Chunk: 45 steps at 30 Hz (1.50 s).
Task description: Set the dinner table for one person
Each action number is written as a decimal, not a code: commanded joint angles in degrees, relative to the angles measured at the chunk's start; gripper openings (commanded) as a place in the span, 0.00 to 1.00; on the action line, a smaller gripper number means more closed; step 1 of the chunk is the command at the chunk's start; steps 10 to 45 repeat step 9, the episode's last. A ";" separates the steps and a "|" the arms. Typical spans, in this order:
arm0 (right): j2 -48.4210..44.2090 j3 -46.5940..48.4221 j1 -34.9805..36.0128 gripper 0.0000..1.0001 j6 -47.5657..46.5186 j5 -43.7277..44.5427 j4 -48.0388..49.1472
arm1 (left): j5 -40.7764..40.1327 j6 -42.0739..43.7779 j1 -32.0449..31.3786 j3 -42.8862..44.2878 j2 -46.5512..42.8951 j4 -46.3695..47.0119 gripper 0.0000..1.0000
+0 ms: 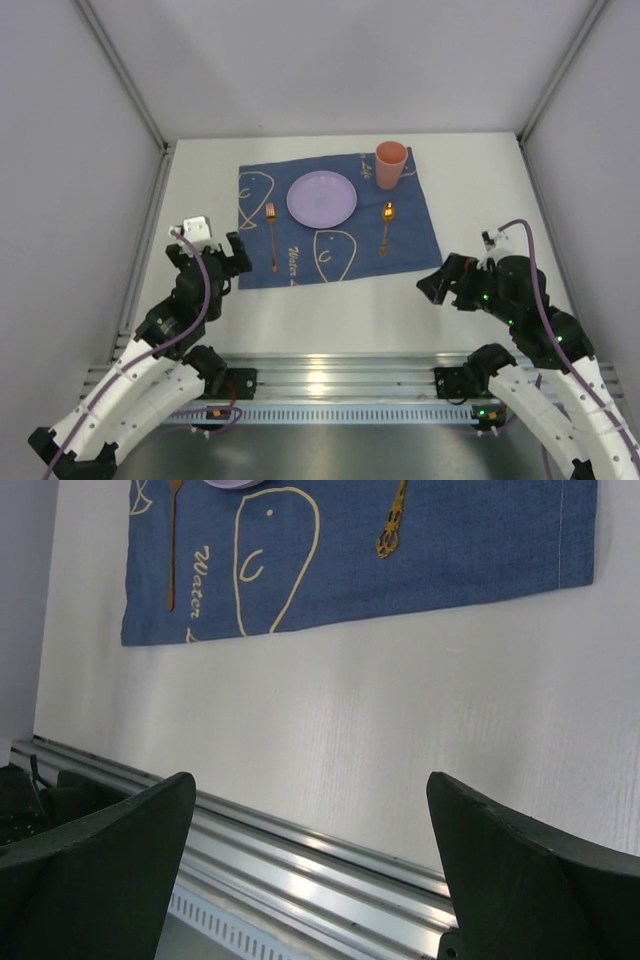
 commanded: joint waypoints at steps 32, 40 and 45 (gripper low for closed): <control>0.43 0.76 -0.52 1.00 -2.18 -3.01 4.90 | -3.41 1.42 -0.11 -1.66 2.85 5.24 0.99; 0.43 0.76 -0.52 1.00 -2.18 -3.01 4.90 | -3.41 1.42 -0.11 -1.66 2.85 5.24 0.99; 0.43 0.76 -0.52 1.00 -2.18 -3.01 4.90 | -3.41 1.42 -0.11 -1.66 2.85 5.24 0.99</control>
